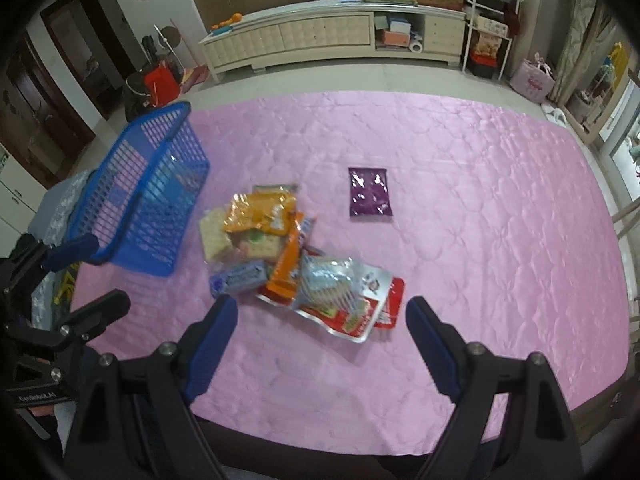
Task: Organize snacks
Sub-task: 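Reach the left gripper to the blue Doublemint box and grasp it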
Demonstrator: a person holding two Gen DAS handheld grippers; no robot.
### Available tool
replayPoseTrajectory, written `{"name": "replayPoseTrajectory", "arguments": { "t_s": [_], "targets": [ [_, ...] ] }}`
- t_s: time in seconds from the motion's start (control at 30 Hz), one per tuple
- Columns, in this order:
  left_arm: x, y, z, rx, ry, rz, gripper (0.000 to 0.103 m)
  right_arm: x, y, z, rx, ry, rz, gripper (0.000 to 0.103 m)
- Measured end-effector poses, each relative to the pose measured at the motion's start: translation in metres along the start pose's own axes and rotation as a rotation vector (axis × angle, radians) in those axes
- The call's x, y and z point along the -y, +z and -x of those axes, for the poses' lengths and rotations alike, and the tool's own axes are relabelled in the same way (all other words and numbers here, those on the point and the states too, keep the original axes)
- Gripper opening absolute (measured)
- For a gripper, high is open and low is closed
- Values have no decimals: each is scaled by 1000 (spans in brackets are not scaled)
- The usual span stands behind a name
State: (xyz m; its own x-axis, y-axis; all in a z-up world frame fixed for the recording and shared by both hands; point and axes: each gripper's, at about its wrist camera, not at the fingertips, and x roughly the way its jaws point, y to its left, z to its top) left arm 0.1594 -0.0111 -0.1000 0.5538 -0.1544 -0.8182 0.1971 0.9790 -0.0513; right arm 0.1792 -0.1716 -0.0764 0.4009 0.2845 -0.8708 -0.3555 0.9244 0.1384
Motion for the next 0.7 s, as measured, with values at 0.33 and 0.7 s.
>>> {"name": "replayPoseTrajectory", "arguments": {
  "t_s": [0.33, 0.7],
  "targets": [
    [18, -16, -42, -26, 21, -121, 74, 4, -22, -36, 2, -28, 58, 89],
    [14, -17, -101, -119, -9, -184, 51, 17, -24, -76, -33, -11, 27, 89]
  ]
}}
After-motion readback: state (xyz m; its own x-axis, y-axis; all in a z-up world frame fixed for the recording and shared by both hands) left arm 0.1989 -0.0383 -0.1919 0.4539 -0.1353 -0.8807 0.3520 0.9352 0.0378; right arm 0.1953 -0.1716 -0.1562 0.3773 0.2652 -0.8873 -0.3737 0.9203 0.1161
